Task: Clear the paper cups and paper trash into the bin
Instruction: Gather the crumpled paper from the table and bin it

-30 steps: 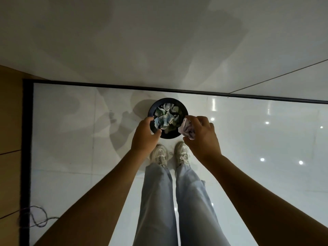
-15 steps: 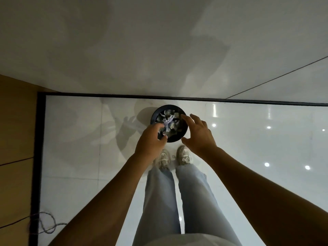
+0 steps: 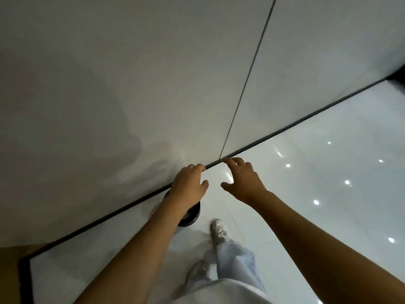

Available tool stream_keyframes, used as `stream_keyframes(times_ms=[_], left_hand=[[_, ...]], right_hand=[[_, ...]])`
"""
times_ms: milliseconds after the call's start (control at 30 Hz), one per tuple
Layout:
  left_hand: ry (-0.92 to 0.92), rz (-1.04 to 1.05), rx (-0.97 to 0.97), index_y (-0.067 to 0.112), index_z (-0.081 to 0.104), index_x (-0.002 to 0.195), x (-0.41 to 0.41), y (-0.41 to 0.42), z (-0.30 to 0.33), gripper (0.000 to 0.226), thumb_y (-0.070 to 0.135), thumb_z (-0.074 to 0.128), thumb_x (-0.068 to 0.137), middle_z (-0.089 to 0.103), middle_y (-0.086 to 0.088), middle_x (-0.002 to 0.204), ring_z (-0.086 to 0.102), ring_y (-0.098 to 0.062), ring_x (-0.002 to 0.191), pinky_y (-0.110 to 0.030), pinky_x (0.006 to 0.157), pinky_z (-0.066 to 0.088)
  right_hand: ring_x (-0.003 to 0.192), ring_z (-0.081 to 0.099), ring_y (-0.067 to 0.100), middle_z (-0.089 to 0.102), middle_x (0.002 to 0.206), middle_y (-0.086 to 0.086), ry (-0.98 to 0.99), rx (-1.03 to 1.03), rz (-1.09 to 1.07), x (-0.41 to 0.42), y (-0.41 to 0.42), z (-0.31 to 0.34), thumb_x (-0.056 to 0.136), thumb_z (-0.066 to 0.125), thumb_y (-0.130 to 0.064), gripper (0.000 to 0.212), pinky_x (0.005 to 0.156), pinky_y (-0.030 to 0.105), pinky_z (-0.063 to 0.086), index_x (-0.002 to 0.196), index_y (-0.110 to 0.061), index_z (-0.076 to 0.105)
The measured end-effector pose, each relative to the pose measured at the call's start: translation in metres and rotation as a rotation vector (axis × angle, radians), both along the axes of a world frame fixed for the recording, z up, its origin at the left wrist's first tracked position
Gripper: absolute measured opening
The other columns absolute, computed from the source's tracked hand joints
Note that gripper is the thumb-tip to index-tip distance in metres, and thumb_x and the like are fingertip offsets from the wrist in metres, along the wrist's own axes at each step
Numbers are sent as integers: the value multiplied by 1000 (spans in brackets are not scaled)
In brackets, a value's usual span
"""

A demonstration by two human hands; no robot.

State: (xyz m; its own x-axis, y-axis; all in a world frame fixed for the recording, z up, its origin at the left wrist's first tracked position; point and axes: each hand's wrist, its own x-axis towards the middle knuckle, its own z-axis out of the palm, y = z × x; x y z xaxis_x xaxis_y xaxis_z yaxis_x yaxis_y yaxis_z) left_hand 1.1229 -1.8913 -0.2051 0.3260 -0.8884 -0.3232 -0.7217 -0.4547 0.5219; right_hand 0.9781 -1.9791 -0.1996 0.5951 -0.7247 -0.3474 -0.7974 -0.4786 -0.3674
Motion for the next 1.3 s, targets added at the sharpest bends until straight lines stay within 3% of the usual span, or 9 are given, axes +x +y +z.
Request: stream_keyframes(times_ms=[267, 533, 900, 1100, 1300], left_hand=[[-92, -458, -24, 16, 46, 133, -114, -10, 92, 42, 32, 51, 94, 51, -5, 132, 44, -22, 121, -32, 97, 42], [-121, -851, -139, 18, 46, 132, -319, -11, 160, 42, 34, 52, 93, 50, -3, 131, 46, -21, 120, -32, 95, 44], [0, -1233, -112, 20, 48, 131, -665, 116, 165, 42, 36, 53, 93, 51, -3, 130, 46, -20, 122, -33, 98, 43], [44, -1368, -102, 19, 48, 133, -808, 185, 168, 41, 32, 53, 94, 49, -2, 135, 50, -19, 120, -27, 94, 42], [28, -1473, -106, 19, 48, 132, -933, 208, 163, 40, 32, 54, 94, 49, -2, 135, 51, -20, 120, -29, 97, 43]], right_hand=[[127, 38, 27, 34, 148, 3, -20, -94, -365, -146, 59, 83, 86, 64, -32, 67, 96, 40, 44, 145, -30, 31], [126, 39, 26, 36, 146, 0, -14, -223, -752, -349, 132, 141, 87, 62, -32, 63, 95, 38, 43, 143, -30, 33], [130, 37, 23, 36, 146, -1, 62, -219, -1215, -671, 322, 156, 86, 65, -34, 64, 102, 39, 43, 142, -30, 35], [129, 40, 23, 38, 145, -1, 68, -182, -1408, -792, 419, 155, 87, 66, -35, 64, 103, 39, 43, 142, -30, 35], [133, 36, 22, 35, 147, 0, 32, -160, -1533, -901, 459, 151, 89, 65, -34, 63, 105, 38, 42, 143, -29, 34]])
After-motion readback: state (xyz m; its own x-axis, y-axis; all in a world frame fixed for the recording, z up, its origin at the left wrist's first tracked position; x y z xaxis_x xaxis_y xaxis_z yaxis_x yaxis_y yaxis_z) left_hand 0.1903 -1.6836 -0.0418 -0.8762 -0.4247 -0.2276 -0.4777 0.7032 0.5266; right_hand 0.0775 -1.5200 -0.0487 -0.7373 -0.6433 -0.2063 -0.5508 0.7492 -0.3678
